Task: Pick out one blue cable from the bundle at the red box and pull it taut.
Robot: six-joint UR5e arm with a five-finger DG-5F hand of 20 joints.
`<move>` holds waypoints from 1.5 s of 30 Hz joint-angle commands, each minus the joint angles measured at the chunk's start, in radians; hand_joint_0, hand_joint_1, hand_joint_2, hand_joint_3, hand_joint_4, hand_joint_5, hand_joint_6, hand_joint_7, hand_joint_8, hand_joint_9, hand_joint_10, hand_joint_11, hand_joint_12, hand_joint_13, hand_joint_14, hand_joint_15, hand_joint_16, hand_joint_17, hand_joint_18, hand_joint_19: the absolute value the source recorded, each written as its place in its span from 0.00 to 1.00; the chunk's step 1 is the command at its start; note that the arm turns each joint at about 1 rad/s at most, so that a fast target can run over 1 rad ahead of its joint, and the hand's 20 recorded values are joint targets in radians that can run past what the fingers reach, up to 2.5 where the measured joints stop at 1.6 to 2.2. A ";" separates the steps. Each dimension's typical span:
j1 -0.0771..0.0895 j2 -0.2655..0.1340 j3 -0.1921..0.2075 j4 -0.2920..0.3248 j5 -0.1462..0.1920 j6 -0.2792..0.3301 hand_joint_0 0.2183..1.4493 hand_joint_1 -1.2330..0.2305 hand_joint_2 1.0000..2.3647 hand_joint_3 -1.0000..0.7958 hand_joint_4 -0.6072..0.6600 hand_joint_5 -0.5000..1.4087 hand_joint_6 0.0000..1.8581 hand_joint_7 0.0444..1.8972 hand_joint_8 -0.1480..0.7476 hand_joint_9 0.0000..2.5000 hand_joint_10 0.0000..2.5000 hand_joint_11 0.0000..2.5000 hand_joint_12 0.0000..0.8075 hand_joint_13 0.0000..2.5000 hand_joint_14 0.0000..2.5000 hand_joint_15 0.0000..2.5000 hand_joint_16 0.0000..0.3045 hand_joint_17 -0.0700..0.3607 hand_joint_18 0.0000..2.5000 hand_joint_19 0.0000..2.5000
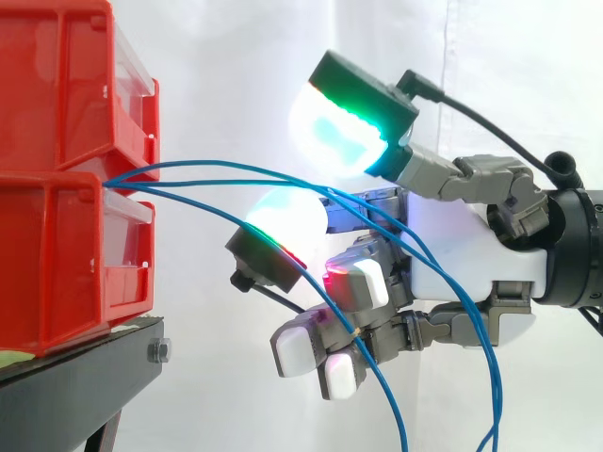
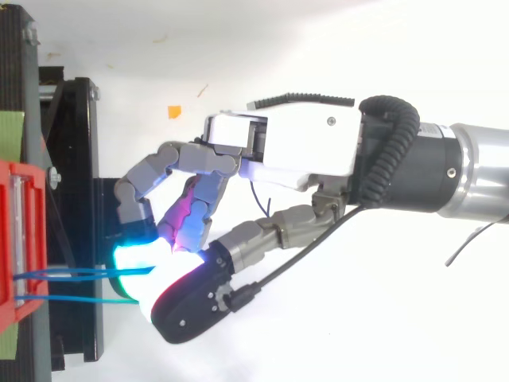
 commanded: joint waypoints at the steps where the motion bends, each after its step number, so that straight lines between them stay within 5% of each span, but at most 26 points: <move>1: 0.000 0.000 0.000 0.000 0.000 0.000 0.31 0.44 0.00 0.28 0.49 0.22 0.45 0.59 0.43 0.53 0.01 0.26 0.39 0.38 0.01 0.14 0.15 0.40 0.32 0.25; 7: 0.000 0.000 0.000 0.000 0.000 0.000 0.30 0.36 0.01 0.43 0.54 0.22 0.45 0.67 0.45 0.52 0.01 0.26 0.40 0.38 0.01 0.15 0.15 0.41 0.32 0.25; 11: 0.000 0.000 0.000 0.000 0.000 0.000 0.31 0.27 0.01 0.47 0.55 0.21 0.48 0.63 0.47 0.49 0.01 0.26 0.42 0.37 0.01 0.14 0.17 0.43 0.33 0.24; 18: 0.000 0.000 0.000 0.000 0.000 0.001 0.39 0.22 0.01 0.37 0.50 0.19 0.48 0.65 0.45 0.47 0.01 0.27 0.40 0.35 0.01 0.14 0.16 0.41 0.30 0.23; 21: 0.000 0.000 0.000 0.000 0.000 0.000 0.37 0.24 0.00 0.28 0.52 0.19 0.49 0.63 0.43 0.47 0.01 0.26 0.39 0.35 0.01 0.14 0.15 0.41 0.31 0.23; 26: 0.000 0.000 0.002 0.000 0.000 -0.004 0.24 0.37 0.00 0.28 0.57 0.20 0.48 0.59 0.45 0.49 0.01 0.26 0.41 0.36 0.01 0.14 0.17 0.43 0.32 0.23; 30: 0.000 0.000 0.003 0.000 0.000 -0.004 0.22 0.51 0.00 0.28 0.56 0.20 0.48 0.59 0.46 0.51 0.01 0.25 0.43 0.37 0.01 0.14 0.17 0.44 0.34 0.24; 36: -0.002 0.000 0.003 0.000 0.000 -0.004 0.22 0.58 0.00 0.28 0.56 0.20 0.47 0.60 0.46 0.51 0.01 0.25 0.43 0.37 0.01 0.14 0.17 0.44 0.33 0.24; 39: -0.002 0.000 0.005 0.000 0.000 -0.004 0.30 0.53 0.00 0.28 0.54 0.21 0.47 0.62 0.44 0.51 0.01 0.26 0.40 0.37 0.01 0.15 0.16 0.41 0.32 0.26; 45: -0.002 0.000 0.005 0.000 0.000 -0.011 0.29 0.39 0.01 0.45 0.55 0.21 0.47 0.64 0.46 0.52 0.01 0.26 0.41 0.37 0.01 0.15 0.16 0.41 0.32 0.26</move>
